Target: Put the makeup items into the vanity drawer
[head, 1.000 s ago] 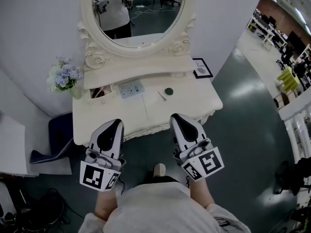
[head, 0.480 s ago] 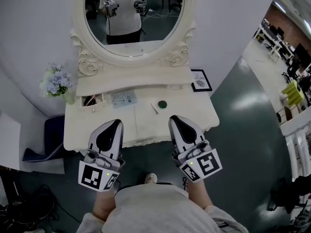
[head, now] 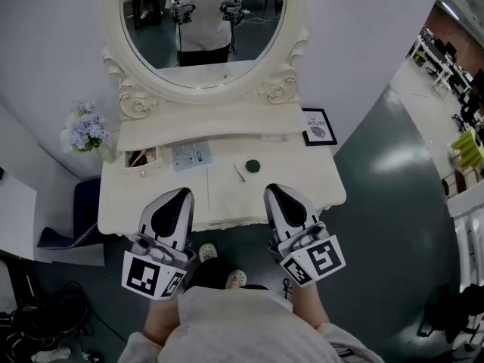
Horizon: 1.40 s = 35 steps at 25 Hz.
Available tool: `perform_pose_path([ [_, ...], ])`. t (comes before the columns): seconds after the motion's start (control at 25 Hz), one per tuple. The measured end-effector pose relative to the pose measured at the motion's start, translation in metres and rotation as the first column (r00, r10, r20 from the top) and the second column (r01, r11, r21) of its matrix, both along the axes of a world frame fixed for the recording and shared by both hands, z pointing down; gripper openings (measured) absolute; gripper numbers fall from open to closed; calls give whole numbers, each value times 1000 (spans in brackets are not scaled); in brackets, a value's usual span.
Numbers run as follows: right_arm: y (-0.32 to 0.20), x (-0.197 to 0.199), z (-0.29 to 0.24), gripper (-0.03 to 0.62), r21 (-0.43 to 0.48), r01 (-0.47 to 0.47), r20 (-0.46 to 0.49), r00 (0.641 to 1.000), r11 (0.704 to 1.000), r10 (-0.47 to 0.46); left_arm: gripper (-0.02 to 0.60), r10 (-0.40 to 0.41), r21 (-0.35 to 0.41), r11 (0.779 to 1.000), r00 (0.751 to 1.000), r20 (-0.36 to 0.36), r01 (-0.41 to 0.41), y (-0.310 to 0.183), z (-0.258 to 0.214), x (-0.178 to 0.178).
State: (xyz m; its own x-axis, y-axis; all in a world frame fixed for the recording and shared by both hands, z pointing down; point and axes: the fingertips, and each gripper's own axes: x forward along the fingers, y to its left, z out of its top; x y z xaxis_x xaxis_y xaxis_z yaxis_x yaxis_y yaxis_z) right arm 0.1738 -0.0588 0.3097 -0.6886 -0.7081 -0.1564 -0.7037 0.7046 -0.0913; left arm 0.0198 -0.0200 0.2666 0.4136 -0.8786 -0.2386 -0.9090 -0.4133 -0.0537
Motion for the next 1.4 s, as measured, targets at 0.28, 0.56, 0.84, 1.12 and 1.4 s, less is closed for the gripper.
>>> perform_pose_path([
  [0.28,-28,7,4,27,-18,-21,9,1000,1000,21,14,29,-20,999,999,17,-29,-33,2,10],
  [0.56,-65,3,2,28,-15,-49,-2,999,999,49,14,59,-12,998,998,7,-59,-74,-1,6],
  [0.84,-104,-9,2,27,-22,-76,-25,997,997,75,14,86,-11,996,996,1,-86,-114,-4,-9],
  [1.12,-142,-23,22,28,-73,-111,-91,990,991,104,14,122,-11,993,992,16,-121,-149,0,-21],
  [1.4,-177,-30,64,28,-176,-169,-196,971,970,133,14,162,-51,985,987,-6,-162,-179,17,-33],
])
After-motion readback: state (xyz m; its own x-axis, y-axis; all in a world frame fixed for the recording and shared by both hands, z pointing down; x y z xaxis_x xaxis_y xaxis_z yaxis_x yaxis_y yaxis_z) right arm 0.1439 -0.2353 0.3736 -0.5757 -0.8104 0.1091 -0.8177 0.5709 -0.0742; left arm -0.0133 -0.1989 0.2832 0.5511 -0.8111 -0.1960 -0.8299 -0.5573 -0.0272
